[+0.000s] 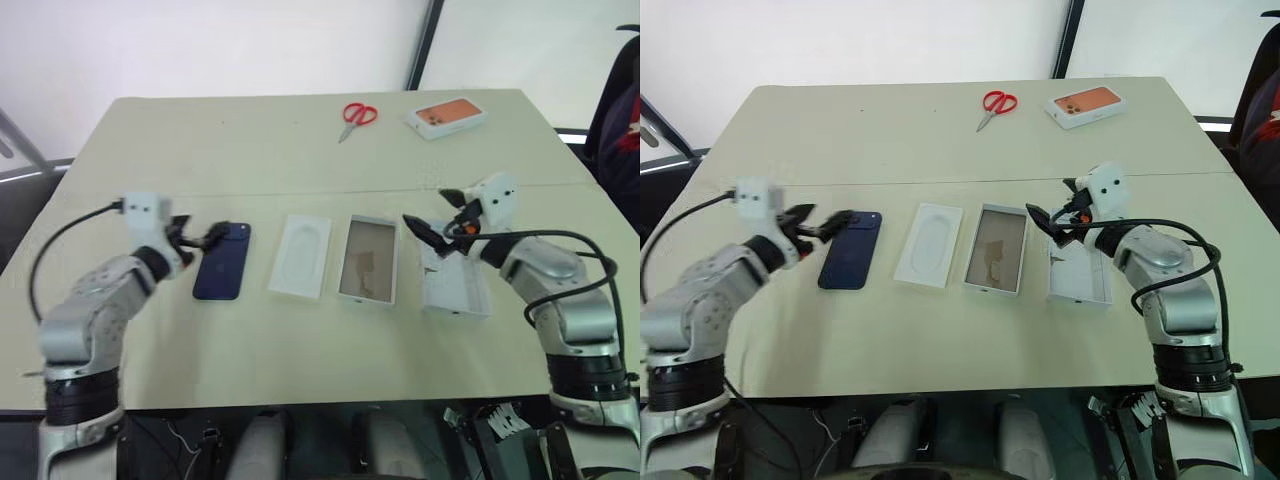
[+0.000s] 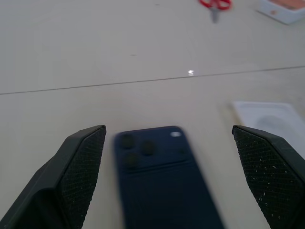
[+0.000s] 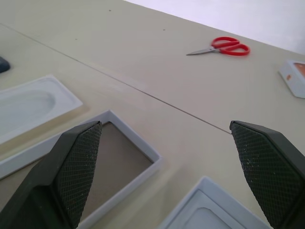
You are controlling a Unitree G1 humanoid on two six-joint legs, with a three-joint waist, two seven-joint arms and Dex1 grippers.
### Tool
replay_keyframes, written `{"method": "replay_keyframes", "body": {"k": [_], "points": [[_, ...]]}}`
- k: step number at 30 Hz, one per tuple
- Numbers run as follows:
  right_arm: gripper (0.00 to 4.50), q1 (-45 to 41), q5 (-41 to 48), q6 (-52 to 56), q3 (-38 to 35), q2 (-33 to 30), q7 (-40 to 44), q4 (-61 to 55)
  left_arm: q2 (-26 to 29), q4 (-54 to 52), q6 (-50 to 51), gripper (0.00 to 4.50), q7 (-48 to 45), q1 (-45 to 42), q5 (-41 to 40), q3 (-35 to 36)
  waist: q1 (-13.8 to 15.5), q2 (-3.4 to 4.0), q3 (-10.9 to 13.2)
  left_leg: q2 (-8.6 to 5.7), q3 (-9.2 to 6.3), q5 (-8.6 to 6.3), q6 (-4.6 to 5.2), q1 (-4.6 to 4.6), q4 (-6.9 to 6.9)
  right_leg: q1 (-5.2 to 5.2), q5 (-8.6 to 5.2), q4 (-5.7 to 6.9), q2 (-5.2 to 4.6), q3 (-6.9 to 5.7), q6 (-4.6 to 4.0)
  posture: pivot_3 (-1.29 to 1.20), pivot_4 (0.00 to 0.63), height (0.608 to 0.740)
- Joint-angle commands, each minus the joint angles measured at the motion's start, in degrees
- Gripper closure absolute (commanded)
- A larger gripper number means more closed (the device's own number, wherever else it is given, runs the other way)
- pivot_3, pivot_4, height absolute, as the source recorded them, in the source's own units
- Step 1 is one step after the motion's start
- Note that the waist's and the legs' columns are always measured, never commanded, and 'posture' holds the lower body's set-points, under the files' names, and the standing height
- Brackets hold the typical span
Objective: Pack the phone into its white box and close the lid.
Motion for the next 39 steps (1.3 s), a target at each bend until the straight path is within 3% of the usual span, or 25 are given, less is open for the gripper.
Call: {"method": "replay_keyframes", "body": {"k": [1, 12, 20, 24, 30, 39], "points": [[0.00, 0.61, 0.66, 0.22, -1.42, -0.34, -0.20, -3.22, 1.59, -3.98, 9.99, 0.05, 2.28, -2.72, -0.70, -5.18, -0.09, 0.00, 0.00, 0.00, 0.00, 0.00, 0.00, 0.00, 0.00, 0.00, 0.00, 0.00, 0.00, 0.01, 0.00, 0.00, 0.150, 0.740], [0.00, 5.25, 0.38, 2.01, -1.38, -1.01, -0.68, -9.99, -7.45, 5.48, 36.87, 0.05, 5.55, -16.18, -5.12, -1.04, -0.16, -0.01, 0.01, -0.02, -0.03, 0.07, -0.09, 0.03, -0.01, -0.02, -0.01, 0.06, 0.12, -0.01, 0.01, 0.00, 0.150, 0.740], [0.00, 6.82, -0.24, 2.00, 1.05, -2.77, 2.05, -12.30, -10.81, 5.83, 39.61, 0.05, 6.59, -16.23, -6.39, 0.52, -0.05, -0.01, 0.01, -0.01, -0.05, 0.14, -0.22, 0.04, -0.02, -0.01, -0.01, 0.05, 0.11, -0.01, 0.01, 0.00, 0.150, 0.740], [0.00, 10.85, 4.47, 4.60, 2.25, -6.55, 9.70, -17.44, -11.47, 5.39, 39.61, 1.30, 7.88, -15.42, -6.84, 1.39, 0.09, -0.04, 0.02, -0.03, -0.05, 0.13, -0.20, 0.02, -0.02, 0.00, -0.01, 0.03, 0.06, -0.01, 0.01, 0.00, 0.150, 0.740], [0.00, 10.92, 3.75, 4.70, 2.20, -8.04, 10.25, -16.29, -13.10, 3.86, 39.61, 4.41, 9.53, -14.62, -7.13, 2.95, 0.01, -0.04, 0.02, -0.02, -0.07, 0.10, -0.15, 0.09, 0.01, 0.08, -0.01, 0.03, 0.06, -0.02, 0.01, 0.00, 0.150, 0.740], [0.00, 12.00, 3.31, 4.25, -0.29, -9.22, 9.84, -14.55, -13.61, 3.79, 37.25, 4.47, 8.89, -15.91, -5.53, 8.02, 0.06, -0.04, 0.02, -0.03, -0.07, 0.12, -0.17, 0.08, 0.00, 0.07, -0.01, 0.02, 0.06, -0.02, 0.01, 0.00, 0.150, 0.740]]}}
